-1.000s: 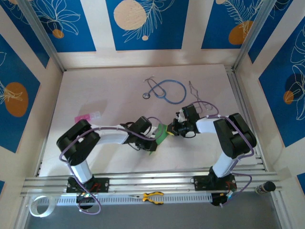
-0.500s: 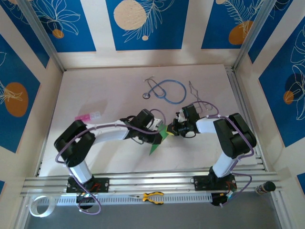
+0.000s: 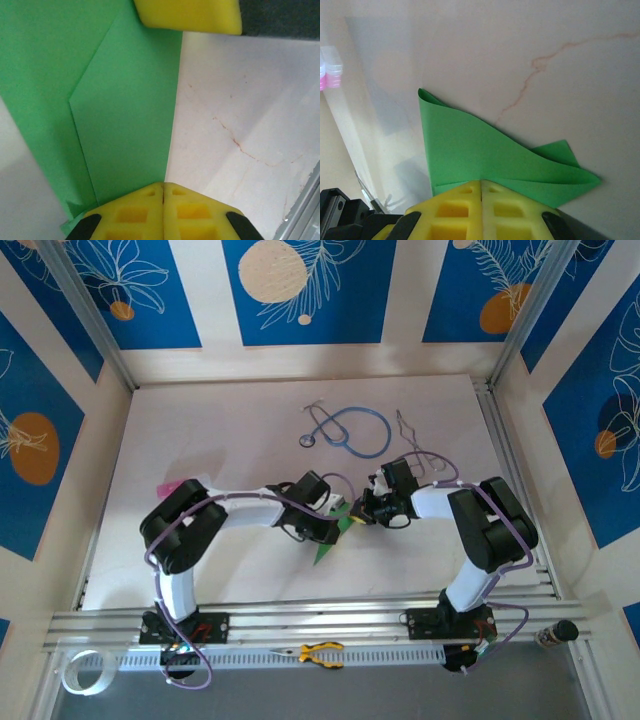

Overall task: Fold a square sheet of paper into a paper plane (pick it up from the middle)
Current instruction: Fold the wing for the fifth time at the center of the table.

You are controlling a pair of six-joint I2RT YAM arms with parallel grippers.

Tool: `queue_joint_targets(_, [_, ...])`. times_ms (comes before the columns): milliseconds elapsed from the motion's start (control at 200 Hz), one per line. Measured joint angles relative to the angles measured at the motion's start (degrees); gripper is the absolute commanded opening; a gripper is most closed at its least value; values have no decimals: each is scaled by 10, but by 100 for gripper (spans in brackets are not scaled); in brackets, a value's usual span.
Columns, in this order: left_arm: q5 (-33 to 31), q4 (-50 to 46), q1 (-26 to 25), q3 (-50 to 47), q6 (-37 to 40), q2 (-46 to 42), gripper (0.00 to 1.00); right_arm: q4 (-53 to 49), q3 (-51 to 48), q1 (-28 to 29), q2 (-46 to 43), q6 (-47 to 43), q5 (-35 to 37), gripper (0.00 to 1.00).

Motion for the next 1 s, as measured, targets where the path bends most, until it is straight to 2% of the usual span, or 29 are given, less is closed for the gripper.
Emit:
queue_joint_targets(260, [15, 37, 2, -19, -20, -3, 4, -28, 7, 0, -25, -15, 14, 9])
queue_joint_targets(395, [15, 40, 2, -20, -26, -3, 4, -25, 7, 8, -55, -24, 19, 9])
queue_joint_targets(565, [17, 49, 2, -23, -39, -3, 4, -23, 15, 11, -28, -33, 29, 8])
queue_joint_targets(675, [19, 58, 2, -27, -47, -3, 3, -23, 20, -5, 0, -37, 30, 7])
queue_joint_targets(860, [21, 84, 2, -38, -71, -3, 4, -13, 17, -48, 0, -37, 29, 8])
queue_joint_targets(1000, [28, 114, 2, -51, -98, -6, 11, -16, 16, -69, -22, -41, 28, 9])
